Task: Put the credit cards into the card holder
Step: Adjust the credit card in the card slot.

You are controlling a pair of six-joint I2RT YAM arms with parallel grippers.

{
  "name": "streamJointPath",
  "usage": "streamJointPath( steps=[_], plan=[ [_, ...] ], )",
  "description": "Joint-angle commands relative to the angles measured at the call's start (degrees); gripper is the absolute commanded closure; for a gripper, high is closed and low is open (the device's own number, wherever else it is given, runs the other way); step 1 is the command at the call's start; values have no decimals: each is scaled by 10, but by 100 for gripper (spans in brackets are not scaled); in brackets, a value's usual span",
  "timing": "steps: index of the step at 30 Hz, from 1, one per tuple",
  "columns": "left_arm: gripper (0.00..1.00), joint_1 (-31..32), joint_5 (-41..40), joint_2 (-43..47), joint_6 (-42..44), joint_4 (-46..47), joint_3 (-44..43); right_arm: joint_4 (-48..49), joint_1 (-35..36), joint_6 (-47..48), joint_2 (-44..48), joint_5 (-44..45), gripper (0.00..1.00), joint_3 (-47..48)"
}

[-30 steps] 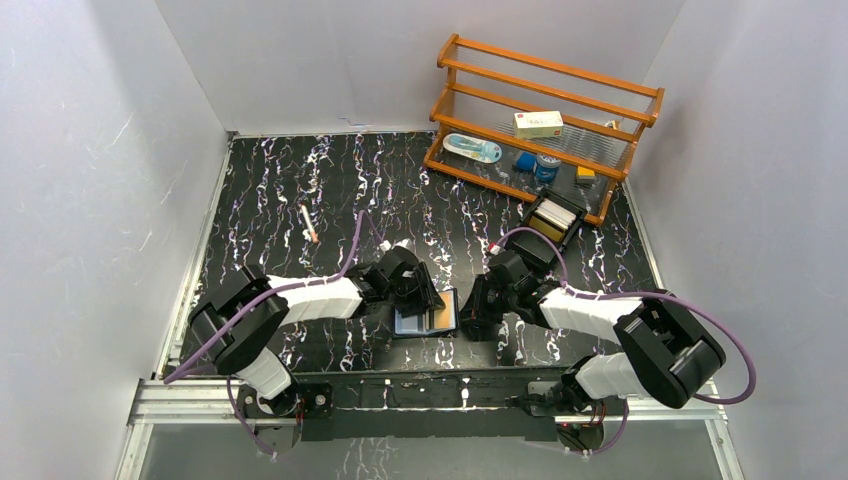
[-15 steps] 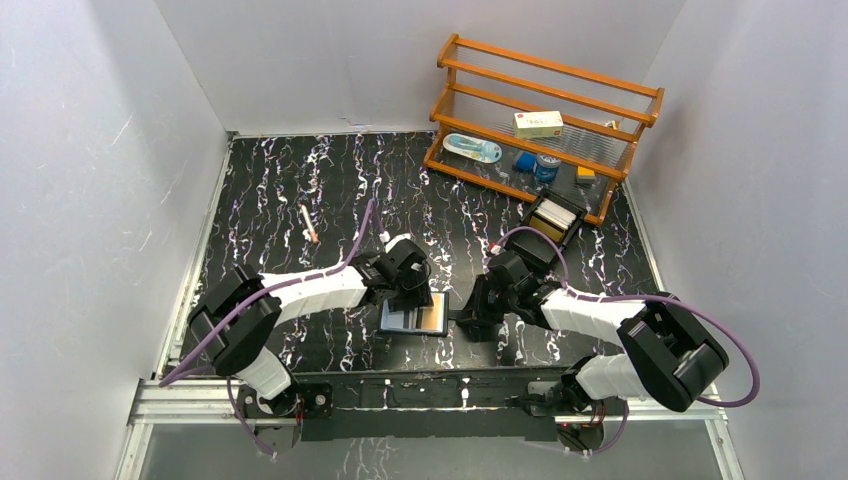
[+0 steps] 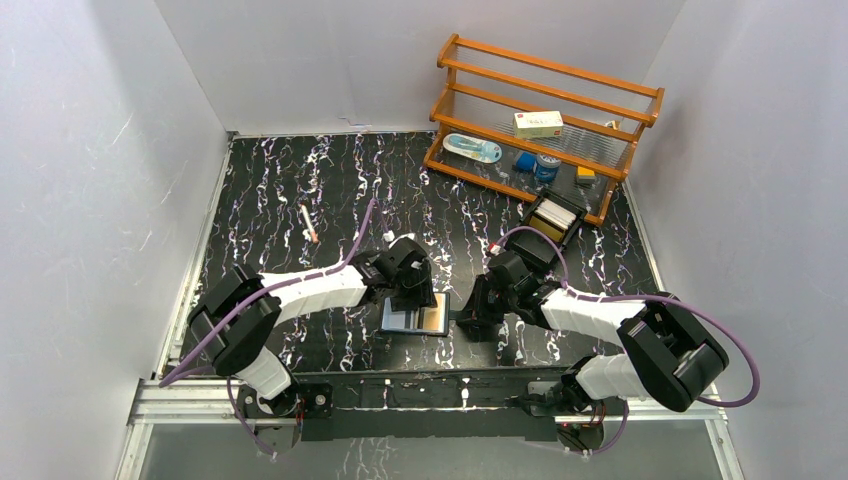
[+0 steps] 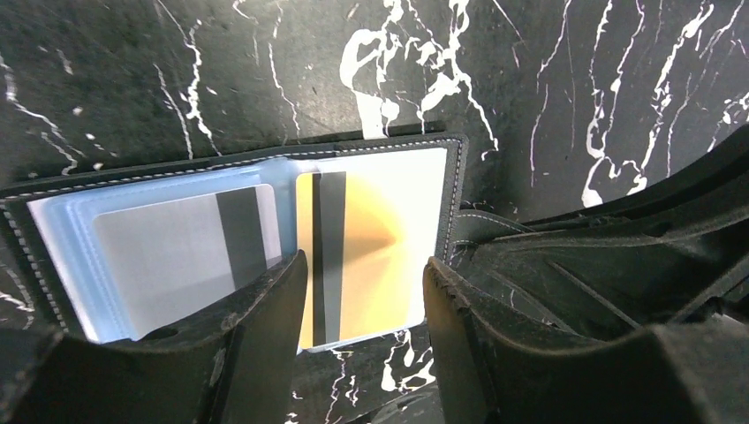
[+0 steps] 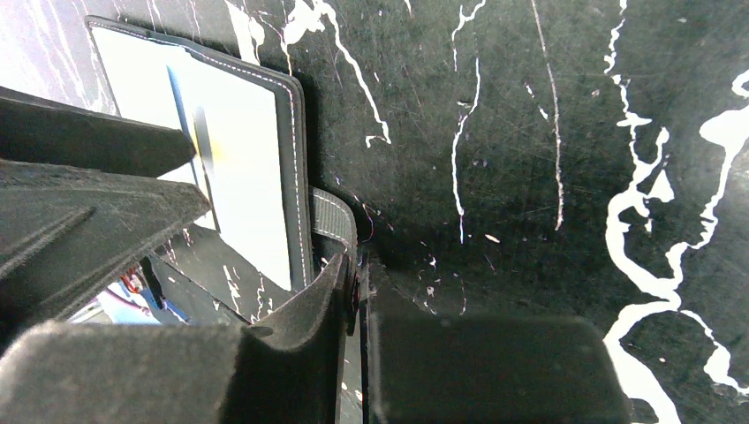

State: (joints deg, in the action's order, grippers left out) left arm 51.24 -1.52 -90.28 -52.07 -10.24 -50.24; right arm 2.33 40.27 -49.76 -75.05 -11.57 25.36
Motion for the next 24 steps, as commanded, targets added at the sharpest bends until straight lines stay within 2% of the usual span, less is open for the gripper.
streamJointPath(
  steps=[1,12,15,16,18,24],
  plan=[
    [50,2,39,8,-15,33,17,1,3,7,-3,6,100,14],
    [50,2,65,28,-37,68,27,6,3,6,-7,7,100,11],
    [50,2,47,54,-33,38,18,-7,3,24,-8,12,100,24],
    [50,2,36,61,-27,22,14,-23,3,32,-6,19,97,33],
    [50,-6,16,74,-13,-18,2,-65,3,45,6,34,83,56],
    [50,-64,17,124,19,-71,21,-185,3,56,70,76,60,125]
  ],
)
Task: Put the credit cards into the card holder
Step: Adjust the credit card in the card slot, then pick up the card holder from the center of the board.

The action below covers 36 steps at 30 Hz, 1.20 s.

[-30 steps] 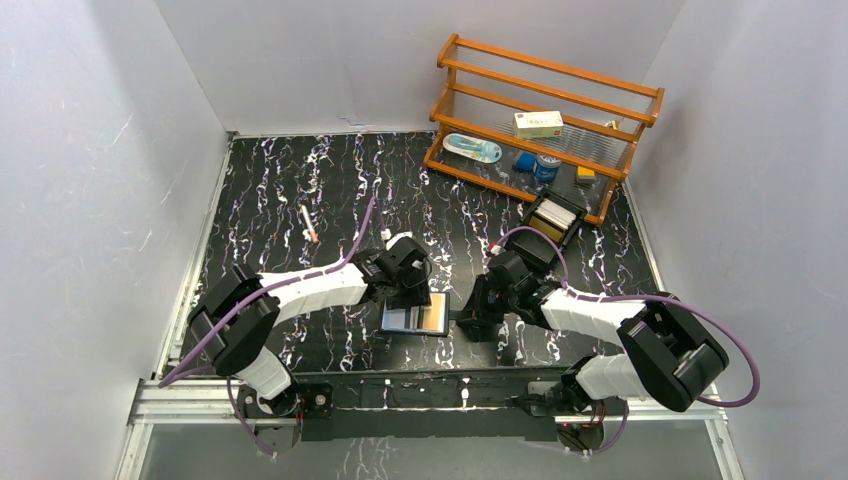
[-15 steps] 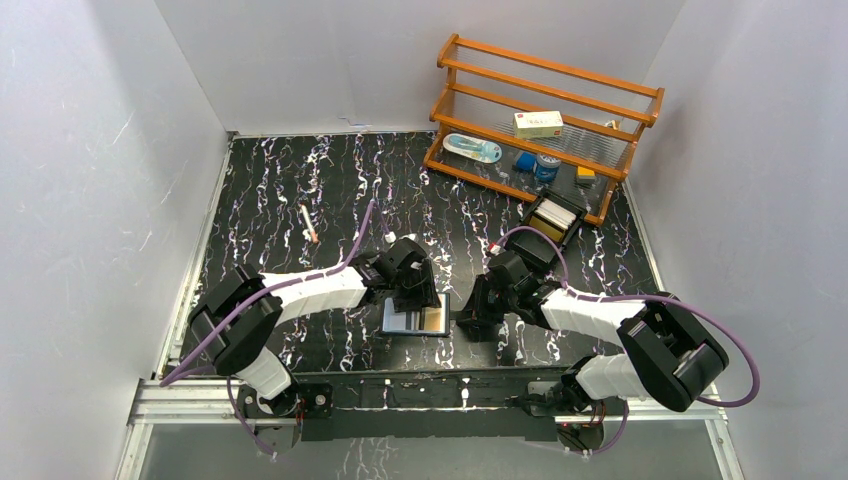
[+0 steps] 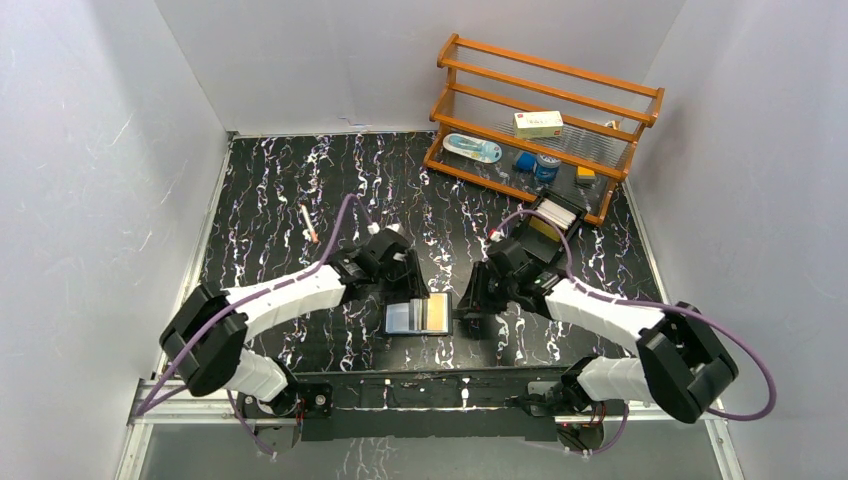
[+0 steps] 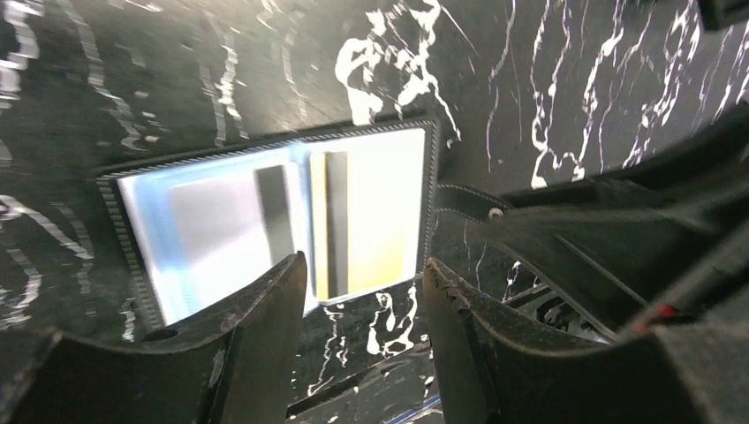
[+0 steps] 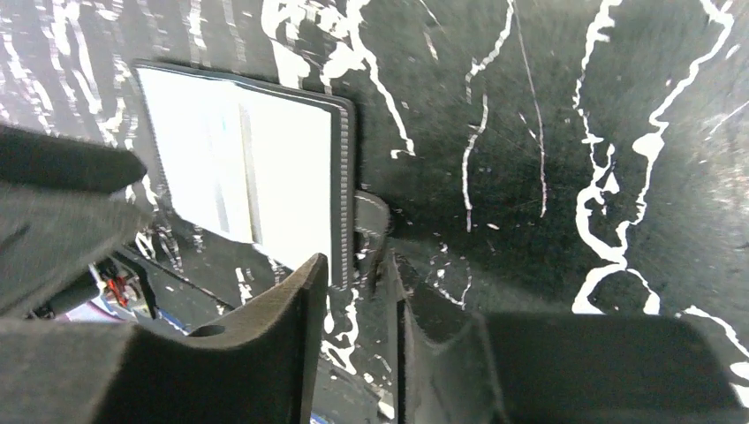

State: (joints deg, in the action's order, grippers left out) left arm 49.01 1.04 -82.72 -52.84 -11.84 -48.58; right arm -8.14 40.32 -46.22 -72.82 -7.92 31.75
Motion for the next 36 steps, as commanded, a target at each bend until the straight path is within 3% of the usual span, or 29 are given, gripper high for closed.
streamJointPath(
  steps=[1,8,14,22,31,36],
  plan=[
    [50,-56,-1,63,30,-56,12,-91,3,22,54,42,58,71],
    [51,-131,53,111,48,-55,68,-104,22,14,61,43,56,124],
    [57,-185,123,115,50,-6,124,-69,86,1,1,64,59,157],
    [56,-201,194,87,34,94,176,-6,104,22,-111,50,76,175],
    [54,-202,236,69,22,147,193,40,104,20,-177,48,84,115],
    [56,-202,301,83,-14,243,218,74,104,6,-176,46,85,72]
  ],
)
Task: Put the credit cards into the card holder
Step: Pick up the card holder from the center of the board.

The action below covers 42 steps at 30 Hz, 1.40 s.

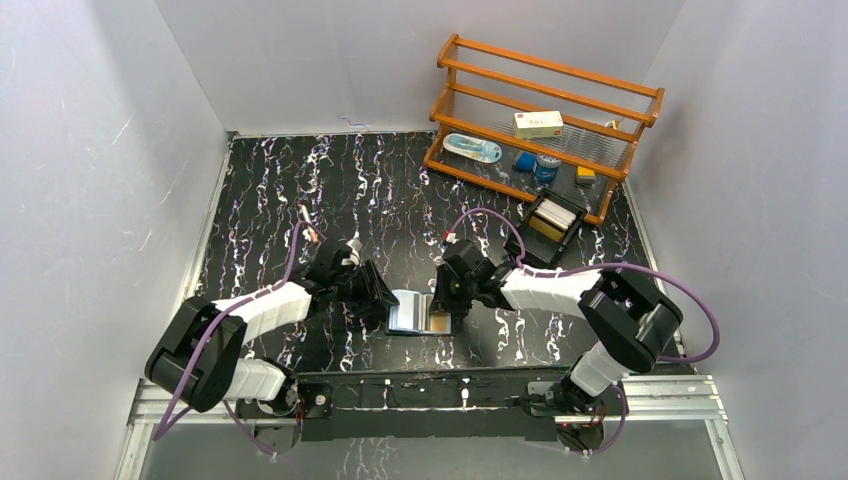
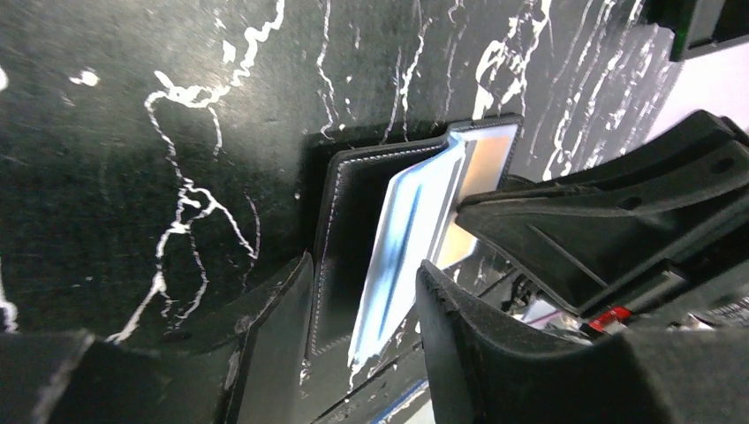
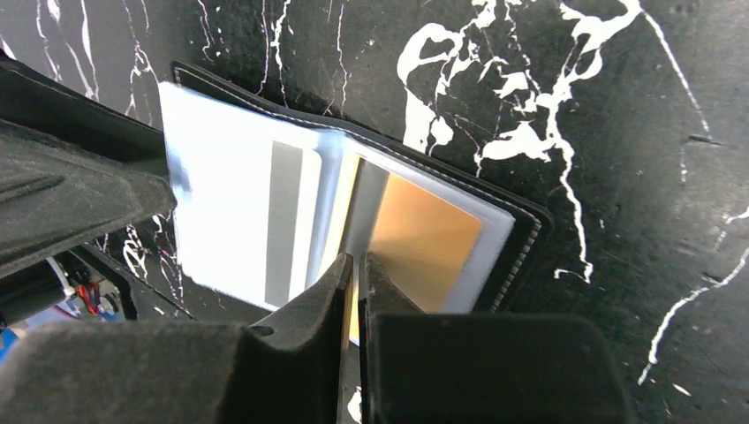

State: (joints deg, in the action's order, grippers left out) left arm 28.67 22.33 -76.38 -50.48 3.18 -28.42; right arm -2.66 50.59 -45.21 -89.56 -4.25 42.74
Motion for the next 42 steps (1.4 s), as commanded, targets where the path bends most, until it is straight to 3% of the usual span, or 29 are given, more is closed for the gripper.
streamJointPath(
  steps=[1,4,9,17,28,42],
  plan=[
    [57,1,102,20,-49,122,24,23,1,-5,-8,8,85,-42],
    [64,2,131,24,-84,203,48,27,1,-8,-8,8,85,-50],
    [67,1,127,36,-86,214,59,29,1,-8,-4,9,85,-53],
    [56,2,139,23,-80,250,67,36,1,-9,-6,7,85,-59],
    [55,23,144,-17,-53,267,64,39,1,-11,-6,5,86,-62],
    [92,38,130,-30,-38,265,57,41,1,-13,-6,3,86,-65]
  ],
)
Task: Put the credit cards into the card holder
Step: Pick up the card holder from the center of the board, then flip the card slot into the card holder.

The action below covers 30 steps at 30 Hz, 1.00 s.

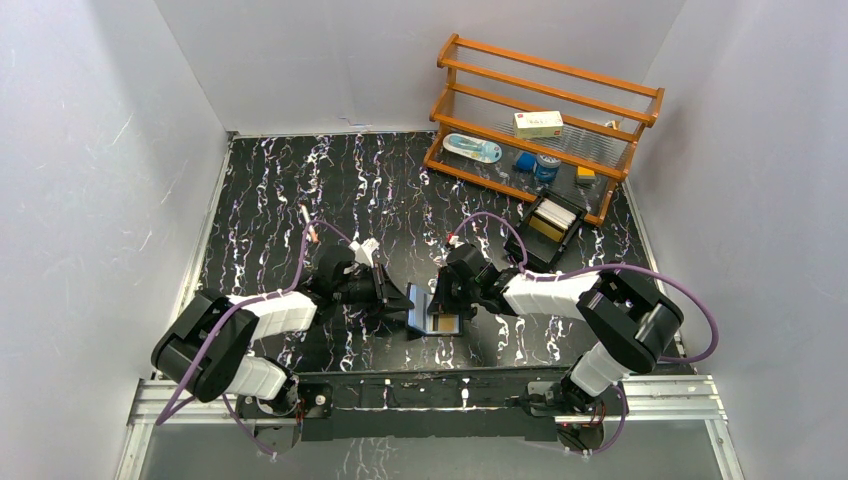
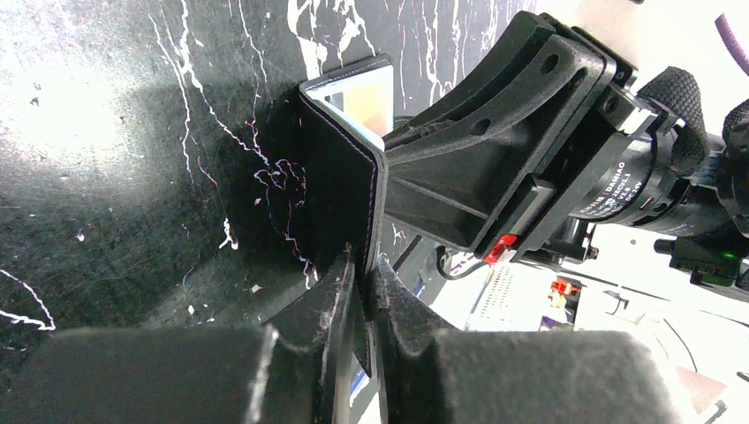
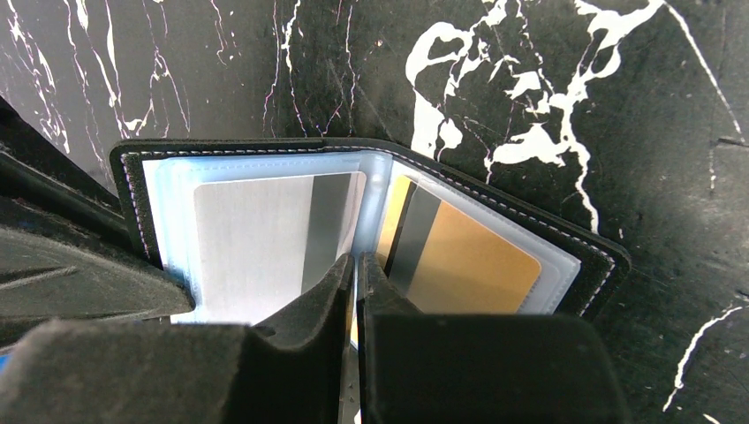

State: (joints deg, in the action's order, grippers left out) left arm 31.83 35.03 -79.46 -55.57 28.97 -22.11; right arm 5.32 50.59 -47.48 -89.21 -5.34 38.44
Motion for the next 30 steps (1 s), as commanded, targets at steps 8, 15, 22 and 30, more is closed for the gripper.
streamJointPath(
  steps=[8,15,22,30],
  plan=[
    [100,7,-6,7,29,-7,-12,-32,1,12,-6,5,84,-16],
    [100,7,-106,94,121,-273,-98,-81,1,19,51,-2,63,27],
    [100,13,-207,141,171,-517,-221,-95,1,35,84,32,60,39],
    [100,24,-252,78,171,-644,-301,-49,1,50,24,19,66,43]
  ],
)
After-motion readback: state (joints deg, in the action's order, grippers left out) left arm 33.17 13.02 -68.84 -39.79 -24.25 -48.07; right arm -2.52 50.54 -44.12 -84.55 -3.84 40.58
